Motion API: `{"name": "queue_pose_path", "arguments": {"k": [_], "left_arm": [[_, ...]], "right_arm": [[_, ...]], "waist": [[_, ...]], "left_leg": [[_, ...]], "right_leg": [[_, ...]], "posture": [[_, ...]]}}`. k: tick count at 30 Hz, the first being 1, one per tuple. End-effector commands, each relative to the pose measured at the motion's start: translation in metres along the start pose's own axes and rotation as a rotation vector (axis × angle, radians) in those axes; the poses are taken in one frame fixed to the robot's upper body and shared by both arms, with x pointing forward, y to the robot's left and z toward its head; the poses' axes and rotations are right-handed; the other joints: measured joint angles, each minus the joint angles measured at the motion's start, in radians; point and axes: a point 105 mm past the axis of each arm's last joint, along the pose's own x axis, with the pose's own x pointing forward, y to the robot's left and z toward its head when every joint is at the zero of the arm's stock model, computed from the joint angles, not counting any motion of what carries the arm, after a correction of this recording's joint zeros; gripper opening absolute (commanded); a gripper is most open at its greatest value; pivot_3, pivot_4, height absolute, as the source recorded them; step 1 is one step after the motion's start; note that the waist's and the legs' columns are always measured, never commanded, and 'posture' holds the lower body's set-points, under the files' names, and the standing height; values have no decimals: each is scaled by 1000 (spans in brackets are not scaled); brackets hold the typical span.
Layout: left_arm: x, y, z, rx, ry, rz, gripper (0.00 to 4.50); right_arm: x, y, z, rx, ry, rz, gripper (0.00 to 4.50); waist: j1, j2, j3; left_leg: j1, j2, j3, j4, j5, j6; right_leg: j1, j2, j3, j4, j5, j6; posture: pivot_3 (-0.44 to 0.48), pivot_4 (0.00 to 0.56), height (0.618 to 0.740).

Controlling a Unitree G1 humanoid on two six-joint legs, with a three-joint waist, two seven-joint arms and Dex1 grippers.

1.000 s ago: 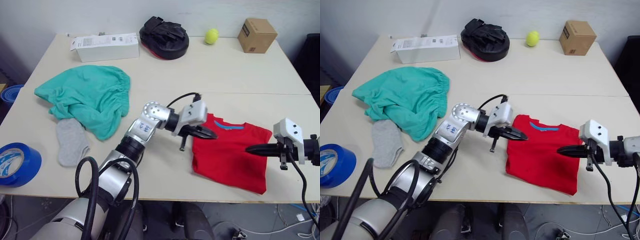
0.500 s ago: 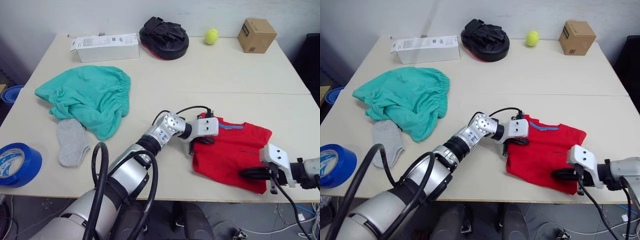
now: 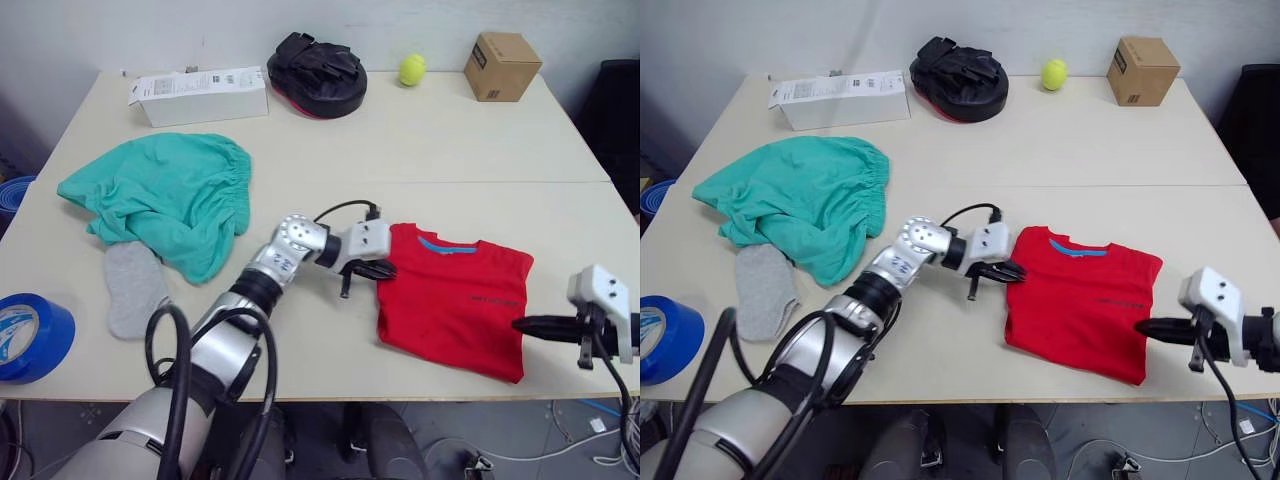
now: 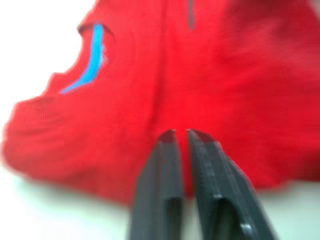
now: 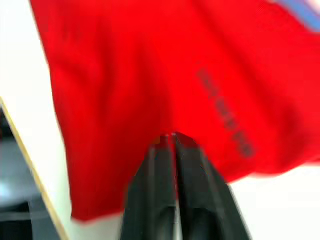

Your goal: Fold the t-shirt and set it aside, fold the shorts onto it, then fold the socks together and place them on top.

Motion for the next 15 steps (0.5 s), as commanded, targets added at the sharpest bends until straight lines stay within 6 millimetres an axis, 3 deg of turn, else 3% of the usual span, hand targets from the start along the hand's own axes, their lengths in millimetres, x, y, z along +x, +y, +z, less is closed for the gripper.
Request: {"name": "queue_pose_path", "arguments": {"k": [1,5,10,15], "left_arm": [[-33,-16,55,56,-150,-45,1837],[-66,-36,79,44,-183,-45,3078],[-87,-51,92,43,-176,-36,4497],[-95,-67,90,57,-123,-64,4497]], "right_arm": [[-18,-13,12,95,-63,-37,1476],[-20,-25,14,216,-90,-30,2851],[-12,-33,-2,322,-52,-18,4458],[-9,-30,-23,376,14,11,4458]], "waist": [[0,0,0],[2,1,-1],[2,1,-1],[1,2,-1]], "left_leg": [[0,0,0,0,0,0],[1,0,0,2,0,0],[1,-1,0,1,0,1],[1,-1,0,1,0,0]], "right_leg": [[0,0,0,0,0,0],[3,-1,1,0,0,0],[3,0,1,0,0,0],[2,0,1,0,0,0]], "posture": [[0,150,740],[0,150,740],[0,150,740],[0,150,740]]}}
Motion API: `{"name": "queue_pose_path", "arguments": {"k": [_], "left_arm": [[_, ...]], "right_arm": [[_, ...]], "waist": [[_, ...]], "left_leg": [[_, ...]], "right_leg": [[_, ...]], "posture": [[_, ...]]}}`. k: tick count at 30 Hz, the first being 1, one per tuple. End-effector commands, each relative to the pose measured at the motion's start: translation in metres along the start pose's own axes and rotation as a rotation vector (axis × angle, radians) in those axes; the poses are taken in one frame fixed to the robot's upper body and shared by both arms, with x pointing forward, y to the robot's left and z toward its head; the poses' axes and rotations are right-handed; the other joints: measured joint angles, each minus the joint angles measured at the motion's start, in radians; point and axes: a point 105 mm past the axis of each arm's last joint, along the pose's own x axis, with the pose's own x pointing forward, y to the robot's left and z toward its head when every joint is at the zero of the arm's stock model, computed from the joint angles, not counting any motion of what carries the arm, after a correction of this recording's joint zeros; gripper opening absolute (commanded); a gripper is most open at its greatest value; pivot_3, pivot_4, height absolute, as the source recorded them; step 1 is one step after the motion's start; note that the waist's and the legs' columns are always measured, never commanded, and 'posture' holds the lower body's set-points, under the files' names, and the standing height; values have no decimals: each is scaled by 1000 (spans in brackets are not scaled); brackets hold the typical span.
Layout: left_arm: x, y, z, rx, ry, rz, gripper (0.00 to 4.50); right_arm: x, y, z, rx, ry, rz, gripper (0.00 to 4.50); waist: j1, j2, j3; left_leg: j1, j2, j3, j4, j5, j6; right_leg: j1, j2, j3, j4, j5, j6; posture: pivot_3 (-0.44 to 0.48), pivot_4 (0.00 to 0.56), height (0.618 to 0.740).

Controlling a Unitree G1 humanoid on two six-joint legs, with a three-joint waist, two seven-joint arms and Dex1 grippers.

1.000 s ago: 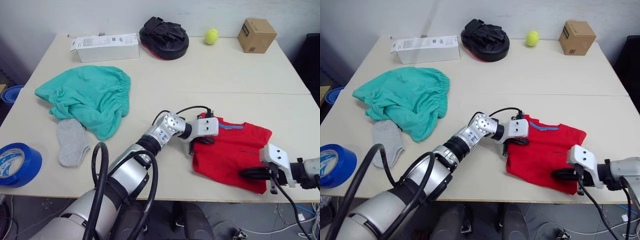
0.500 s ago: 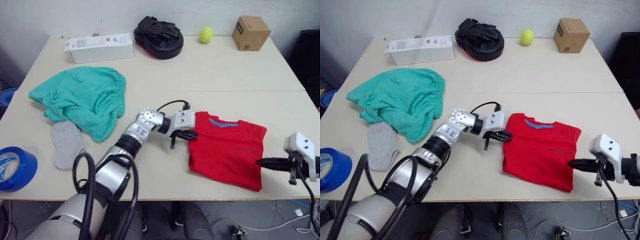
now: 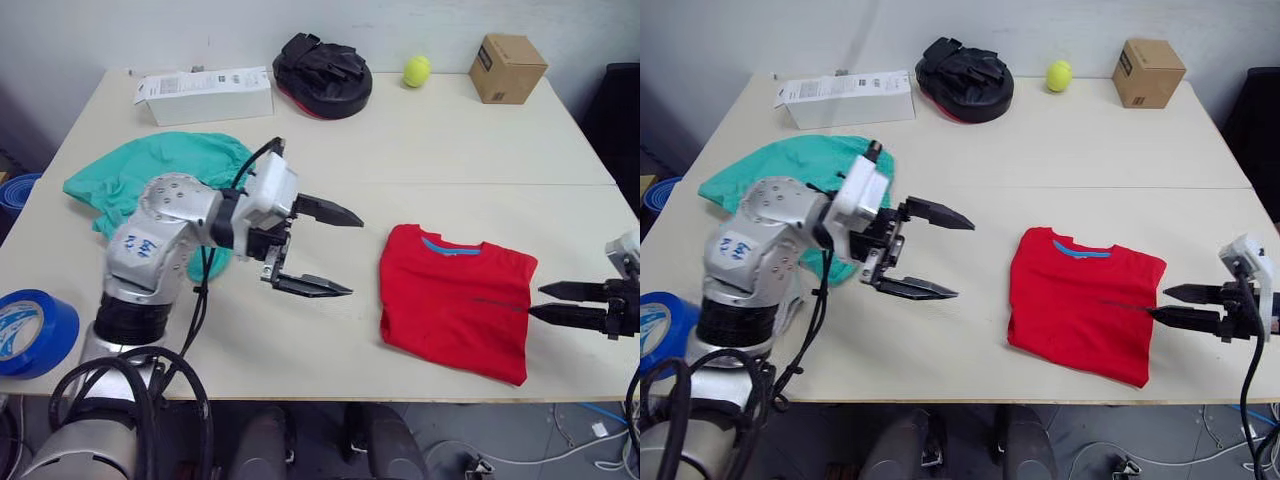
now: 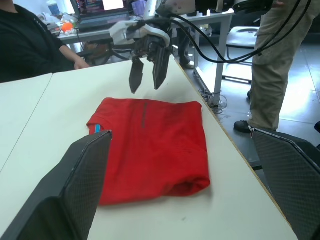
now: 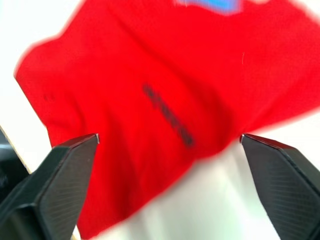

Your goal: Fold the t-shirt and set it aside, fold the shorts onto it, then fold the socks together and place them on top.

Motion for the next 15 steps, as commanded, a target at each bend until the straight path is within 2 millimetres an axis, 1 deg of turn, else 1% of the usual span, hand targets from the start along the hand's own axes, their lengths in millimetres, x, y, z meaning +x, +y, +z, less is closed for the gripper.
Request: {"name": "queue_pose_path", "arguments": {"k": [1,4,7,11,15], "left_arm": [[-2,-13,7,43,8,-25,4497],[-1,-14,7,49,16,-11,4497],[0,-12,6,62,23,9,4497],[1,-11,4,71,37,15,4497],[2,-10,5,78,45,14,4497]], "right_arm": [[-4,-3,-4,12,11,-6,4458],[-2,-5,-6,53,0,-4,4458],[6,-1,-9,99,-3,35,4458],[24,4,-12,147,-17,85,4458],[47,10,-15,191,-25,142,4458]], "waist": [[0,0,0],[0,0,0],[0,0,0],[-2,0,0],[-6,-2,-1]], "left_leg": [[0,0,0,0,0,0],[0,0,0,0,0,0],[0,0,0,0,0,-1],[0,0,0,0,0,-1],[1,2,1,0,0,-2]], "right_leg": [[0,0,0,0,0,0],[0,0,0,0,0,0],[0,1,1,0,0,0],[0,1,1,0,0,0],[0,3,1,0,0,0]], "posture": [[0,150,740],[0,150,740],[0,150,740],[0,150,740],[0,150,740]]}}
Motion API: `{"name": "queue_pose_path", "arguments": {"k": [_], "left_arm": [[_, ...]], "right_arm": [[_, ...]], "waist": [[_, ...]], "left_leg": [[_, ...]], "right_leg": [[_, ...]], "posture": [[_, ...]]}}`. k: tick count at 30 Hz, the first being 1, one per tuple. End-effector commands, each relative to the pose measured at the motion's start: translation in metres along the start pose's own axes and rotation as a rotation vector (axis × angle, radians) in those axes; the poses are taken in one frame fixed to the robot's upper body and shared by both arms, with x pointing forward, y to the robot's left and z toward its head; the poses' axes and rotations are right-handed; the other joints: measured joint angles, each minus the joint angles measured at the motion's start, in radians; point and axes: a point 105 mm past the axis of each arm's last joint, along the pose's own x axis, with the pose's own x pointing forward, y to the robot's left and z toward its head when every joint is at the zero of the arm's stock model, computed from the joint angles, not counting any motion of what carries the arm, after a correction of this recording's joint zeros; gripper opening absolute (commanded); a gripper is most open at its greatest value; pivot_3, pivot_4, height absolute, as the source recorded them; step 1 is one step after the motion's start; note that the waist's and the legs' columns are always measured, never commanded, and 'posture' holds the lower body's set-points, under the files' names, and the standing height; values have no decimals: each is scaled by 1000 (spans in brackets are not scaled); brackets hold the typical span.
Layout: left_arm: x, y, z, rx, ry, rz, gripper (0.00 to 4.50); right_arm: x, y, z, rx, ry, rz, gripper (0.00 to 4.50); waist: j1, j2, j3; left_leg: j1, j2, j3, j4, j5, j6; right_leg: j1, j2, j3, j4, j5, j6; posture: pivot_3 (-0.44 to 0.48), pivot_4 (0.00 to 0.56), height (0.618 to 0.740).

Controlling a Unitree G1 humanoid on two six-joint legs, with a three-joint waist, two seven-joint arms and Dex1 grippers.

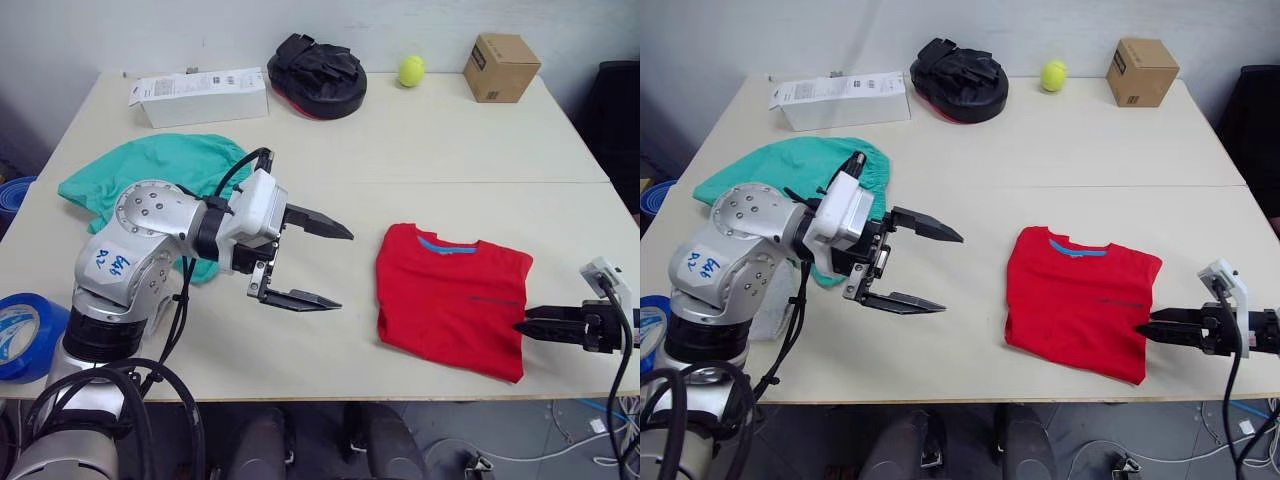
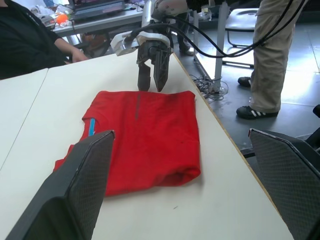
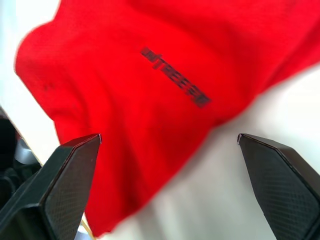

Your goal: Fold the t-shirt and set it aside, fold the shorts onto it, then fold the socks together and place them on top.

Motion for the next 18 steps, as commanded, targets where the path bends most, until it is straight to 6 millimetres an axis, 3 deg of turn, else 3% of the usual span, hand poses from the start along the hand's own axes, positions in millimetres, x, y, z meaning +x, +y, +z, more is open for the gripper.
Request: {"name": "queue_pose_path", "arguments": {"k": [1,10,13,18], "left_arm": [[0,0,7,52,9,2,4497],[-1,2,7,63,24,8,4497],[-2,2,6,63,25,10,4500],[-1,2,7,63,19,9,4500]], "right_arm": [[26,4,-8,54,11,61,4458],[51,8,-5,191,-20,106,4458],[52,10,-11,175,8,113,3831],[50,13,-4,179,-19,127,2086]], "waist": [[-3,-2,-1],[-22,-5,-3],[-21,-5,-3],[-18,-5,-3]], "left_leg": [[1,0,0,0,0,-1],[2,1,0,-1,0,-2],[2,1,0,-1,0,-2],[1,1,0,-1,0,-2]], "right_leg": [[0,1,0,0,0,0],[1,1,1,1,0,-1],[0,1,1,1,-1,-2],[0,1,1,1,-1,-2]], "posture": [[0,150,740],[0,150,740],[0,150,740],[0,150,740]]}}
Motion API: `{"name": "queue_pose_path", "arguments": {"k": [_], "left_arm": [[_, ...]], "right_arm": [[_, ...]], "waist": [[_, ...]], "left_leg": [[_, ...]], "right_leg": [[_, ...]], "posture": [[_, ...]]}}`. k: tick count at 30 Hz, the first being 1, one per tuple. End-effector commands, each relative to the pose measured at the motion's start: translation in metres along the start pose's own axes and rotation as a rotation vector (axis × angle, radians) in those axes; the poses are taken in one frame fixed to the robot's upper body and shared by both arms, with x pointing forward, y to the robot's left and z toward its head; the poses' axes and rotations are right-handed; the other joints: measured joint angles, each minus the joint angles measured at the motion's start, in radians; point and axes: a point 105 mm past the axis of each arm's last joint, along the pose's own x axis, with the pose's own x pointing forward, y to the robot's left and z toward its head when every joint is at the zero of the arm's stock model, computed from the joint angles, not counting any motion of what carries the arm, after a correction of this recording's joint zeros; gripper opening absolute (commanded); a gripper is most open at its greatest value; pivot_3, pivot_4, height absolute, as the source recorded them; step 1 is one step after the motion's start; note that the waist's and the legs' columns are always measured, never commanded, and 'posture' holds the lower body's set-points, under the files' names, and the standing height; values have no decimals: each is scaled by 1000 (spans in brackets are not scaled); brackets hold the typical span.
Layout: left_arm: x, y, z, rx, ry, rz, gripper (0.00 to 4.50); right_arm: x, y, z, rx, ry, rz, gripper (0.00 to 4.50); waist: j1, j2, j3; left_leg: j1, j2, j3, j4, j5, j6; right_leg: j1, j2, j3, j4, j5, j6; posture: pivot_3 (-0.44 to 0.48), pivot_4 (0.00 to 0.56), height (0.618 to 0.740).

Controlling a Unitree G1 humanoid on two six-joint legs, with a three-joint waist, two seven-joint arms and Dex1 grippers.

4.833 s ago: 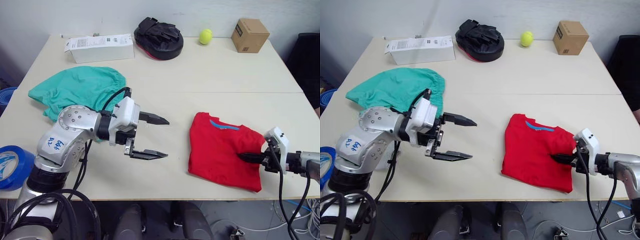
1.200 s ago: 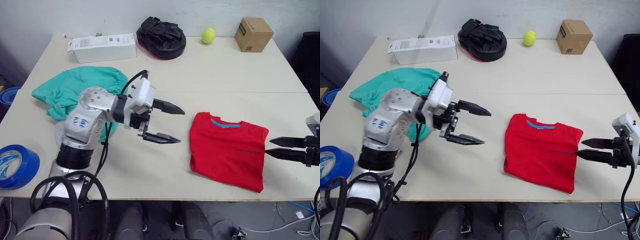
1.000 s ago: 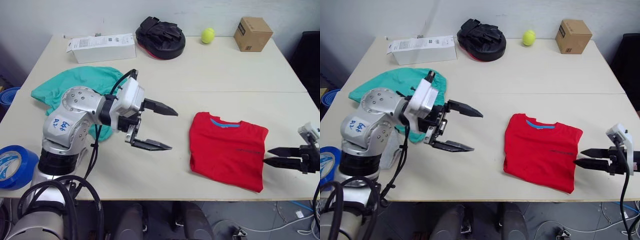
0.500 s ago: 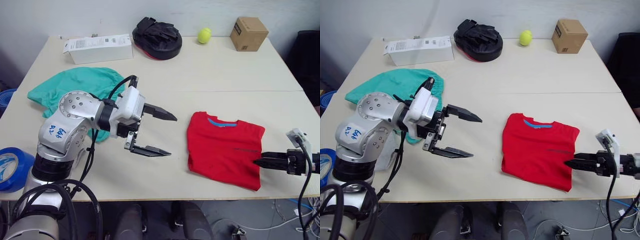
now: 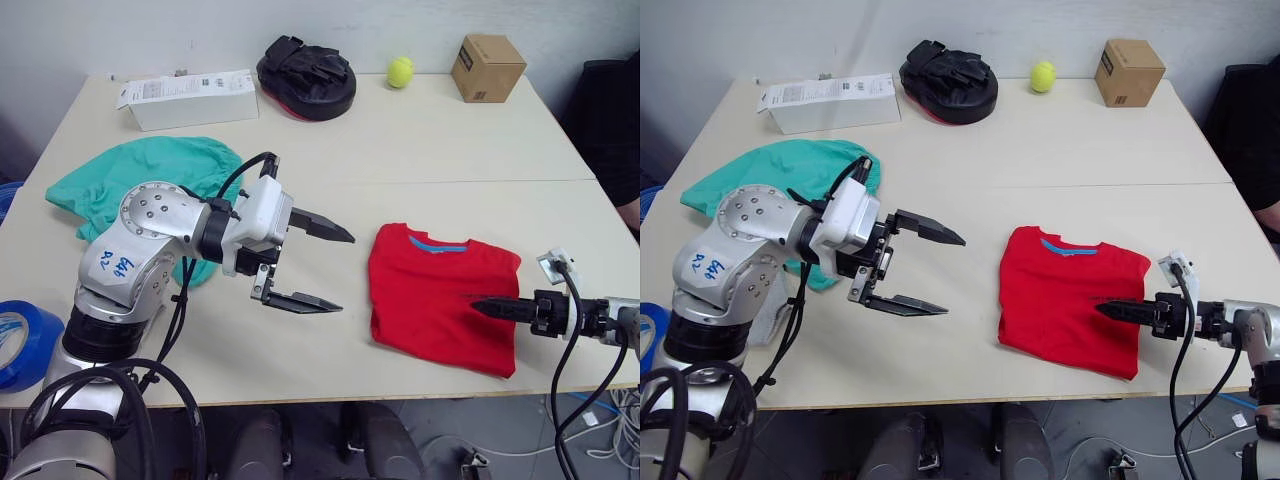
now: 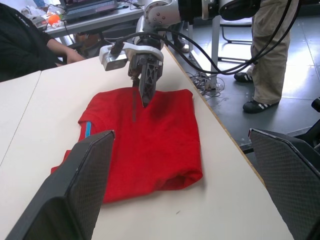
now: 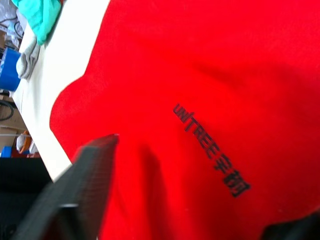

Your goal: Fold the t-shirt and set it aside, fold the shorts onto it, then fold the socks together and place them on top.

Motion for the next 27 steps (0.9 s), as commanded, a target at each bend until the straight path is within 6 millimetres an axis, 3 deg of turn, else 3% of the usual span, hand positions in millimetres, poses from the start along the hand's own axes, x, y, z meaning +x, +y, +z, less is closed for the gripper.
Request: {"name": "queue_pose_path", "arguments": {"k": [1,6,11,15,27], "left_arm": [[-2,1,9,45,-4,6,4500],[-1,1,9,38,-11,9,4500],[0,1,8,37,-9,19,4500],[0,2,7,42,-5,18,4500],[1,4,4,58,1,23,4500]], "right_arm": [[6,0,-10,49,27,20,1752],[-2,-2,-3,49,-12,8,8],[-19,-12,10,38,-86,-61,8],[-44,-27,21,-25,-87,-189,8],[-124,-60,43,-350,234,-601,8]], "waist": [[1,0,0],[0,0,0],[1,0,0],[9,2,1],[16,9,5]], "left_leg": [[0,0,0,0,0,0],[-1,0,0,0,0,0],[-1,-1,0,0,0,0],[-1,-2,1,0,0,1],[-1,-2,4,0,0,1]], "right_leg": [[0,0,0,0,0,0],[-1,0,0,0,0,0],[-1,-1,0,0,0,0],[-1,-2,0,0,0,0],[-3,-1,2,0,0,0]], "posture": [[0,150,740],[0,150,740],[0,150,740],[0,150,740],[0,150,740]]}}
